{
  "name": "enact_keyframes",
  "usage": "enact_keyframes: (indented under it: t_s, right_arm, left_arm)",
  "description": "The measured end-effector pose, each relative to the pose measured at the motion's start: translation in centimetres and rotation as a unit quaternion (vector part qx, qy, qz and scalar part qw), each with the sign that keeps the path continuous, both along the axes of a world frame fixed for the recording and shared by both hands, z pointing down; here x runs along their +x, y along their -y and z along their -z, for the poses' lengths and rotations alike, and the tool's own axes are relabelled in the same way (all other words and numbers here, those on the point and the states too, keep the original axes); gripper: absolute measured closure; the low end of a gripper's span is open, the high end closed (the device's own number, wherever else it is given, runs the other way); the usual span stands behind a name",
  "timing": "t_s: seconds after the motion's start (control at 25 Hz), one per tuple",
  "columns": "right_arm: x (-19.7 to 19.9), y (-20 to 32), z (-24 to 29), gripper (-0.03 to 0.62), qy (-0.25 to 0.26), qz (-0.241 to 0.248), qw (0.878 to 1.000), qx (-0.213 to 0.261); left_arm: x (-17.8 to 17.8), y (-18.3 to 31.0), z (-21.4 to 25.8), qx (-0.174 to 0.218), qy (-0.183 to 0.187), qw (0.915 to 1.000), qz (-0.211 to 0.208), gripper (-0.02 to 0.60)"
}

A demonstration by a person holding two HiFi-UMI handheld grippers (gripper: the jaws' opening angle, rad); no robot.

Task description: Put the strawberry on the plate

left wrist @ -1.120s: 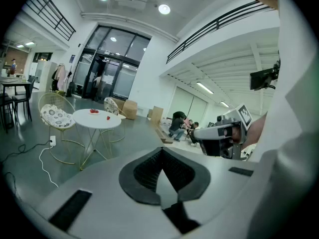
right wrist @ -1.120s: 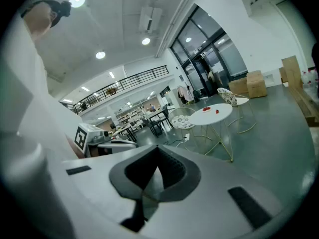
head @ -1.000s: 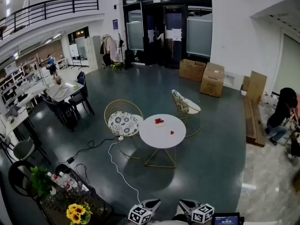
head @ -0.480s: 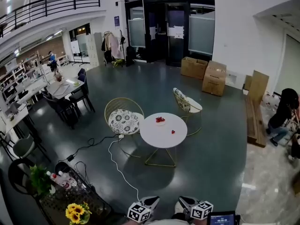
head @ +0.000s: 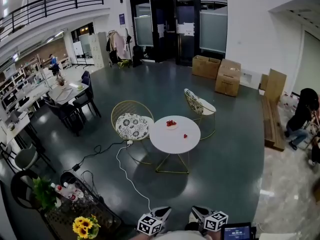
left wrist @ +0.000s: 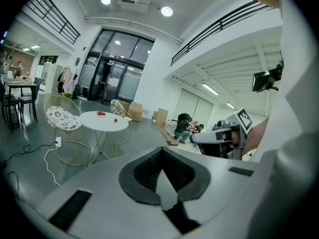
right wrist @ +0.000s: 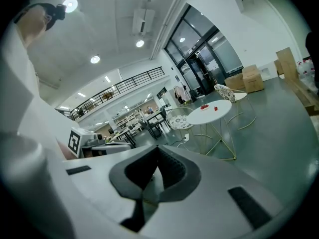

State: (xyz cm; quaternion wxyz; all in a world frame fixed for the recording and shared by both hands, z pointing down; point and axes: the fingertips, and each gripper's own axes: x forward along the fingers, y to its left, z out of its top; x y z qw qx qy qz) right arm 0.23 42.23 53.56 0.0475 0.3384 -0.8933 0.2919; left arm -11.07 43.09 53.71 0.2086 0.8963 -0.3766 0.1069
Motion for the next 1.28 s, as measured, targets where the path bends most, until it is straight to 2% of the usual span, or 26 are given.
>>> enact_keyframes:
  t_s: [0.72,1.28]
  right_arm:
    - [0.1,0.5,-0.8,0.586,-0.001,-0.006,1.0,-0.008]
    - [3.8,5.2,-1.3,0.586,0.01,-0.01,1.0,-0.025]
  left_arm:
    - [-0.6,-0.4,-1.8,-0.022,0.003,0.9996,0.019,0.574]
    - [2.6,4.2,-1.1,-0.03,0.02,0.9991,0.02,0.574]
